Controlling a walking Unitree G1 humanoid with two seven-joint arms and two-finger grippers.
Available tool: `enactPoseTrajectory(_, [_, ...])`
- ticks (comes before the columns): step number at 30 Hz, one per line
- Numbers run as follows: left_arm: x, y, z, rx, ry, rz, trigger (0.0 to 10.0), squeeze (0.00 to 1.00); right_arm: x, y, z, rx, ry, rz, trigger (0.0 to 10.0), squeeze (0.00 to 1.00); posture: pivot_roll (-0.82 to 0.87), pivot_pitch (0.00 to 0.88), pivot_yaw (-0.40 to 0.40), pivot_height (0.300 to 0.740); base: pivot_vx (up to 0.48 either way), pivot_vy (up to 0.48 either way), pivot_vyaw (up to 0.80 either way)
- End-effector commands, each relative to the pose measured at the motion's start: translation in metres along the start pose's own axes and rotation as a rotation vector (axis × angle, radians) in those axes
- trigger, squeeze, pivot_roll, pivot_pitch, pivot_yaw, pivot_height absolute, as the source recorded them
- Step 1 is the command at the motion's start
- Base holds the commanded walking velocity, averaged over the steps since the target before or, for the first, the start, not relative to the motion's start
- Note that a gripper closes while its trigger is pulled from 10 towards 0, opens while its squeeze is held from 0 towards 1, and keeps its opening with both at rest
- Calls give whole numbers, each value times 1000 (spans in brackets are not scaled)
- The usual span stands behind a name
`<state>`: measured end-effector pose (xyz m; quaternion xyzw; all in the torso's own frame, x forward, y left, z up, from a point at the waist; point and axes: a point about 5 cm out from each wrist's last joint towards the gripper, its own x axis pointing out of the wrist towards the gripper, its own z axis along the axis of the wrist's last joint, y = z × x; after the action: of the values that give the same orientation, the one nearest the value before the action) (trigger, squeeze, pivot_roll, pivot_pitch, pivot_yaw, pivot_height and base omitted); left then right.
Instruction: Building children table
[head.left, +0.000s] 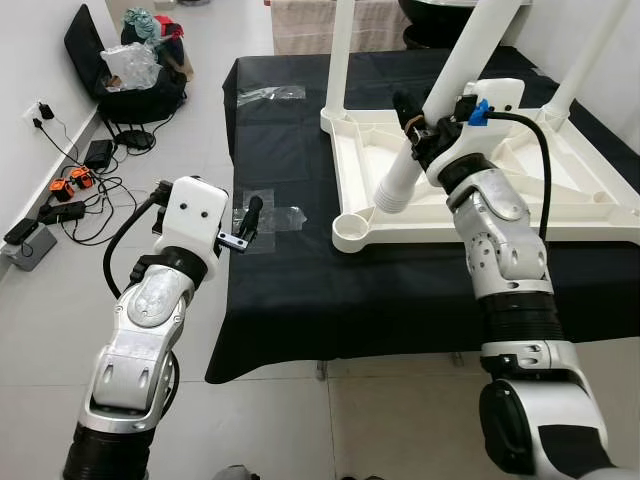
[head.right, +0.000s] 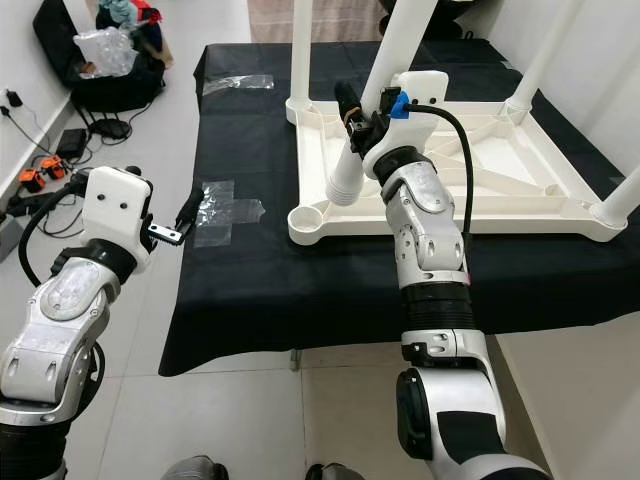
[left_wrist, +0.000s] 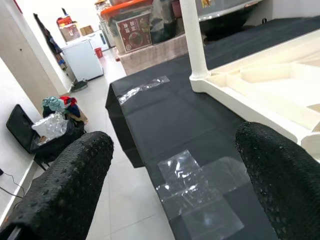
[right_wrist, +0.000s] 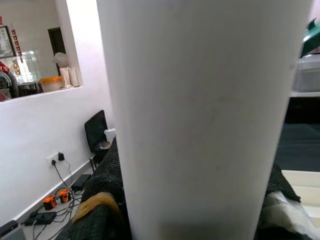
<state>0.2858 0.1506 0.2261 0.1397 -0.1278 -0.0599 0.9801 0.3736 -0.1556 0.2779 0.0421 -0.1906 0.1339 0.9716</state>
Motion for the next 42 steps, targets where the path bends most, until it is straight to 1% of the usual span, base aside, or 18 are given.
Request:
enactPoseTrajectory(1, [0, 1, 3, 13, -16, 18, 10000, 0, 4, 3, 10, -16, -47, 5, 10000, 0, 66, 69, -51, 740, 334, 0, 0])
enactPoseTrajectory(6, [1, 3, 1, -1, -13, 30, 10000, 0, 7, 9, 10, -29, -59, 6, 10000, 0, 69, 71, -56, 740, 345, 0, 0])
enactPoseTrajectory(14, [1, 4, 0, -3, -7, 48, 10000, 0, 10, 13, 13, -24, -84, 10, 10000, 0, 69, 73, -57, 740, 336, 0, 0])
enactPoseTrajectory(15, [1, 3, 0, -21, -8, 49, 10000, 0, 11, 14, 15, -20, -92, 15, 10000, 0, 68, 75, -58, 740, 0, 0, 0])
enactPoseTrajectory(18, [1, 3, 0, -21, -8, 49, 10000, 0, 11, 14, 15, -20, -92, 15, 10000, 0, 68, 75, -58, 740, 0, 0, 0])
enactPoseTrajectory(20, [0, 2, -1, -37, -4, 53, 10000, 0, 13, 15, 19, -10, -108, 25, 10000, 0, 67, 77, -58, 740, 0, 0, 0])
enactPoseTrajectory(21, [0, 1, -1, -26, -3, 53, 10000, 0, 13, 15, 20, -7, -114, 31, 10000, 0, 68, 78, -59, 740, 0, 0, 0])
enactPoseTrajectory(26, [0, 1, -1, -26, -3, 53, 10000, 0, 13, 15, 20, -7, -114, 31, 10000, 0, 68, 78, -59, 740, 0, 0, 0])
enactPoseTrajectory(27, [-2, -2, -3, -33, 4, 43, 10000, 0, 15, 15, 24, -4, -125, 46, 10000, 0, 67, 84, -59, 740, 0, 0, 0])
enactPoseTrajectory(31, [-4, -5, -4, -40, 10, 32, 10000, 0, 17, 12, 27, -12, -133, 61, 10000, 0, 67, 86, -62, 740, 0, 0, 0])
enactPoseTrajectory(36, [-7, -9, -5, -52, 16, 22, 10000, 0, 18, 14, 25, -12, -109, 120, 10000, 0, 67, 88, -62, 740, 0, 0, 0])
enactPoseTrajectory(38, [-8, -11, -7, -64, 23, 17, 10000, 0, 18, 17, 23, 1, -89, 170, 10000, 0, 67, 90, -61, 740, 0, 0, 0])
enactPoseTrajectory(39, [-8, -11, -7, -64, 23, 17, 10000, 0, 18, 17, 23, 1, -89, 170, 10000, 0, 67, 90, -61, 740, 0, 0, 0])
enactPoseTrajectory(40, [-10, -14, -7, -70, 27, 8, 10000, 0, 19, 19, 22, 11, -80, 193, 10000, 0, 65, 92, -64, 740, 0, 0, 0])
enactPoseTrajectory(41, [-13, -20, -9, -90, 45, -37, 10000, 0, 19, 20, 20, 24, -68, 223, 10000, 0, 65, 92, -64, 740, 0, 0, 0])
enactPoseTrajectory(42, [-13, -20, -9, -90, 45, -37, 10000, 0, 19, 20, 20, 24, -68, 223, 10000, 0, 65, 92, -64, 740, 0, 0, 0])
